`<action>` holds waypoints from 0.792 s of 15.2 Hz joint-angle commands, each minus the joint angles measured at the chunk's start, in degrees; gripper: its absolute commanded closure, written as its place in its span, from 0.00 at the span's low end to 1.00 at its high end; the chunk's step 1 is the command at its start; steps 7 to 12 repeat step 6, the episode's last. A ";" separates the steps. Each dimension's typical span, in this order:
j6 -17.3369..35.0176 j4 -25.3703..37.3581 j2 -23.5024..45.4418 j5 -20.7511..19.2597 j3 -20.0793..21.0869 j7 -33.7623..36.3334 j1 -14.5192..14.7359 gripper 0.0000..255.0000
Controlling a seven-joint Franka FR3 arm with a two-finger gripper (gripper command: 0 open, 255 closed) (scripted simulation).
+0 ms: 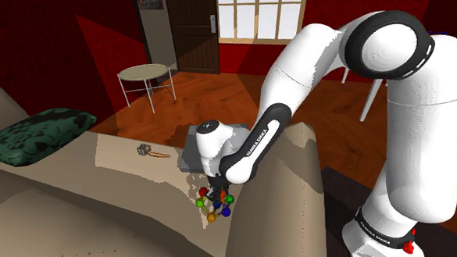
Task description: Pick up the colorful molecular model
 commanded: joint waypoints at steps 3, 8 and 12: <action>-2.58 -0.07 -2.87 2.04 1.19 -1.43 -0.75 1.00; -3.30 -0.09 -3.69 2.63 1.48 -1.87 -0.94 1.00; -3.30 -0.09 -3.69 2.63 1.48 -1.87 -0.94 1.00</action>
